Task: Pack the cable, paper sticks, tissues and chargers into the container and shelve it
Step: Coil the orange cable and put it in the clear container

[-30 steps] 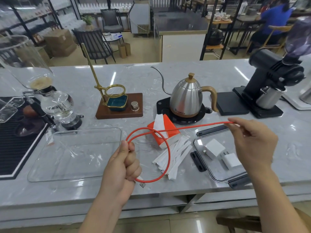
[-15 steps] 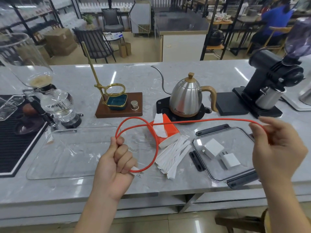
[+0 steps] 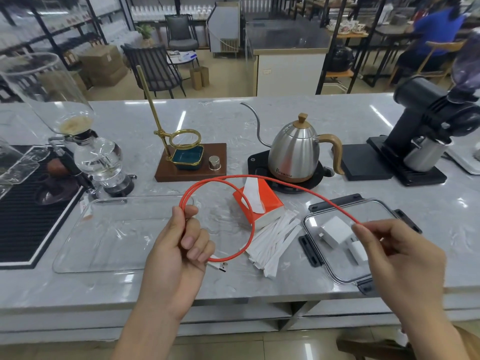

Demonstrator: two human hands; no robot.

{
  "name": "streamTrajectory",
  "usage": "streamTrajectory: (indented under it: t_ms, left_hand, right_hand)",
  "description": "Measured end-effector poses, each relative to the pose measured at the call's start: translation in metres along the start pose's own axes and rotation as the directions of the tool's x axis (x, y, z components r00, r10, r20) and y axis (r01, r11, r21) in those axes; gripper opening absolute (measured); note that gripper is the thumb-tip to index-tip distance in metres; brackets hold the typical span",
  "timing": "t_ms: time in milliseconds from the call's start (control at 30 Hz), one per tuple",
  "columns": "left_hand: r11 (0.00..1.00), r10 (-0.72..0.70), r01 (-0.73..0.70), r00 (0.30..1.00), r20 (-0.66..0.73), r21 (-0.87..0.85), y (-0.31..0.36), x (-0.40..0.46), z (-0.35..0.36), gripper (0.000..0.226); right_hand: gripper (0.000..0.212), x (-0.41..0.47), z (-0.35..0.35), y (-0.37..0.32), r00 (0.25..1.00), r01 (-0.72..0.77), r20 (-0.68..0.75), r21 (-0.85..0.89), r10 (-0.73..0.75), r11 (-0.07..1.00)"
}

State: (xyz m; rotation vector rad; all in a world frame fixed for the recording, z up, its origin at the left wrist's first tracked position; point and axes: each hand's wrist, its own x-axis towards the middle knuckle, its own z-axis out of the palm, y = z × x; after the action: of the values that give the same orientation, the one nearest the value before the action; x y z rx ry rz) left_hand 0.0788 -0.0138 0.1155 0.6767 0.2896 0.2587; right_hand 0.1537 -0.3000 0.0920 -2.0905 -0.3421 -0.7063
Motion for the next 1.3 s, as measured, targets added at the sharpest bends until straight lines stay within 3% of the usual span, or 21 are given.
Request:
streamTrajectory:
  t_ms: [300,567,700,1033,1200,1300]
  left_hand:
    - [0.996,0.058,-0.061,0.997,0.042,0.072,0.0,-0.004,0.009,0.026]
    - [0.966,0.056,-0.066,0.997,0.049,0.248,-0.004,-0.012,0.014,0.024]
    - [0.932,0.073,-0.092,0.995,0.068,0.35,-0.006,-0.014,0.017,0.023]
    - [0.738,0.143,-0.186,0.983,0.119,0.648,-0.032,-0.013,0.017,0.022]
    - [0.603,0.036,-0.147,0.987,0.157,0.784,-0.052,-0.012,0.006,0.009]
    - [0.519,-0.066,-0.147,0.975,0.211,0.842,-0.058,-0.013,0.0,0.006]
  right_hand:
    - [0.012,-0.009,0.004,-0.017,0.964,-0.026,0.26,-0.103,0.053,0.994]
    - [0.012,-0.016,0.009,-0.031,0.866,0.052,0.498,-0.182,0.046,0.982]
    - [0.014,-0.018,0.012,-0.036,0.782,0.093,0.623,-0.159,0.027,0.983]
    - [0.026,-0.02,0.022,-0.054,0.579,0.127,0.814,-0.031,-0.049,0.991]
    - [0.035,-0.021,0.027,-0.064,0.51,0.08,0.852,0.086,-0.115,0.993]
    - [0.032,-0.021,0.028,-0.067,0.514,0.072,0.844,0.133,-0.151,0.988]
